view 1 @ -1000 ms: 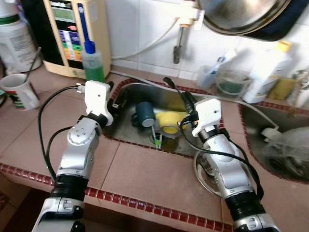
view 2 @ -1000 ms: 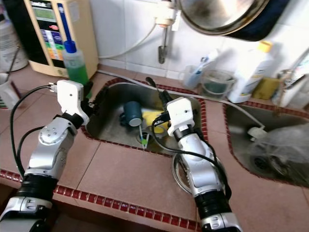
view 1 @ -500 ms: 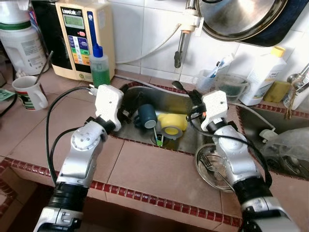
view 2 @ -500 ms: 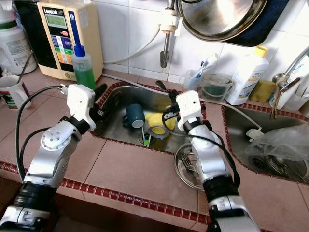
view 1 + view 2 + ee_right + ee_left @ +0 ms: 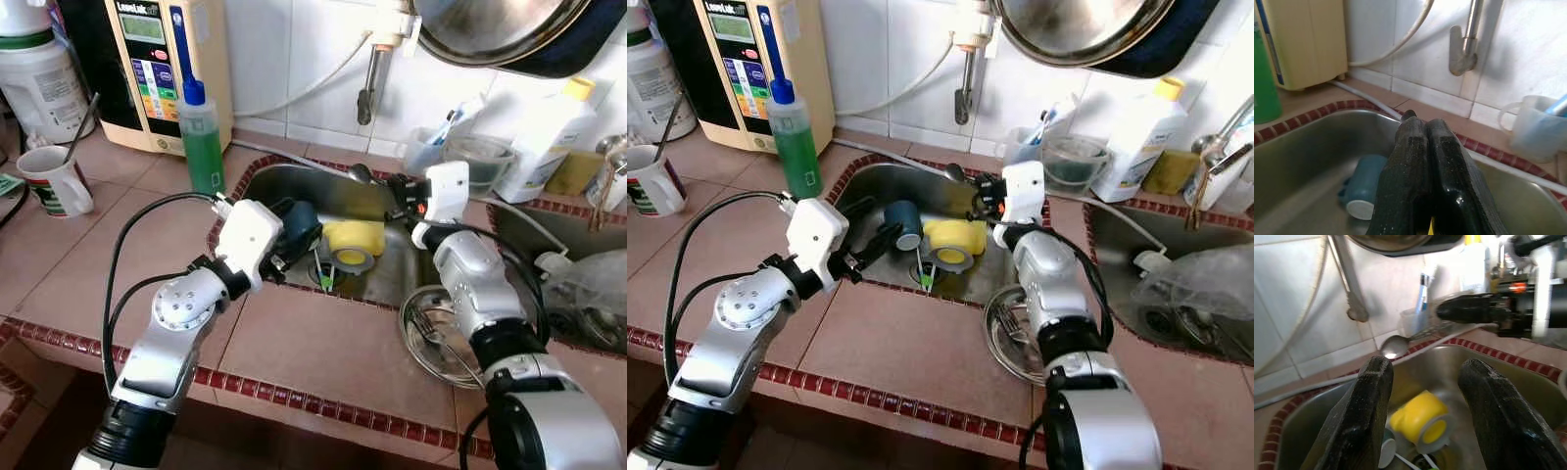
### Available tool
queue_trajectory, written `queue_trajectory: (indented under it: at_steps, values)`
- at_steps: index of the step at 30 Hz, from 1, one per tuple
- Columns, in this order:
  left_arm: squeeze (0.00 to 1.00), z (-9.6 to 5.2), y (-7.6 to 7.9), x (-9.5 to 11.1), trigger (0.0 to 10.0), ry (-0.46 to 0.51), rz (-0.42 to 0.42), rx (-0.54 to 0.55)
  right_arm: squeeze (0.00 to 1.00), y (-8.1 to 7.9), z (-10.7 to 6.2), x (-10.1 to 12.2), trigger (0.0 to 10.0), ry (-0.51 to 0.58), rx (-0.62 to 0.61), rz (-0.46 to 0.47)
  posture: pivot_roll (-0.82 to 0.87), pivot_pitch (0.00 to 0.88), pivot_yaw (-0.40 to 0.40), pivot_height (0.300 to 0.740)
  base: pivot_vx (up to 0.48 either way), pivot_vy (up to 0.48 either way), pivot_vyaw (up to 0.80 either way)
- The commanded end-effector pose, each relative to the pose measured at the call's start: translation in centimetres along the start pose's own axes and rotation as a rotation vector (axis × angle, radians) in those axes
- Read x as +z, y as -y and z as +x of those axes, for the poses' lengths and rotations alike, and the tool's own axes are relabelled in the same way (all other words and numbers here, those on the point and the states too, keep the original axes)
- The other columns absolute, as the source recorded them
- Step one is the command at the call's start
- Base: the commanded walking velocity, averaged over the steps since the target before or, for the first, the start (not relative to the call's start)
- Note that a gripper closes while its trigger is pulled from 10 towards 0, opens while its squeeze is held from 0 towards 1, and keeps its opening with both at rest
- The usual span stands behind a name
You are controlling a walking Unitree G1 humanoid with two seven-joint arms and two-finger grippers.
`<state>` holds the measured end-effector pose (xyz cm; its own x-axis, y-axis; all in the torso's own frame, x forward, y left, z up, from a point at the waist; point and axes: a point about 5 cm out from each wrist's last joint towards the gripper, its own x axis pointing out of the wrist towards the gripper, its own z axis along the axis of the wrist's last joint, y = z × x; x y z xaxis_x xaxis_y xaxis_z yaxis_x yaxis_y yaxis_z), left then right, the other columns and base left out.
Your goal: Kitchen organization
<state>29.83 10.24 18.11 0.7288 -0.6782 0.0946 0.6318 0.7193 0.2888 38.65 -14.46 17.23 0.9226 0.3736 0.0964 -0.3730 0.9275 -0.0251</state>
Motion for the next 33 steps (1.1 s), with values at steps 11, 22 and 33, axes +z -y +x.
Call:
queue_trajectory:
  at_steps: [11,22,33]
  values:
    - [0.0,-0.2,1.3,0.5,10.0,-0.028,-0.019,-0.061,0.0,-0.8,0.3,-0.7,10.0,-0.063,0.121,0.166,0.12,0.129,-0.051,0.74,0.0,0.0,0.0]
    - [0.0,-0.2,1.3,1.0,10.0,-0.019,-0.008,-0.058,0.0,-3.7,-0.9,-2.8,10.0,-0.126,0.25,0.413,0.12,0.115,-0.066,0.74,0.0,0.0,0.0]
    - [0.0,-2.4,1.2,-0.2,10.0,-0.081,0.05,-0.169,0.0,-2.6,-3.2,-3.2,10.0,-0.141,0.189,0.54,0.11,0.117,-0.069,0.74,0.0,0.0,0.0]
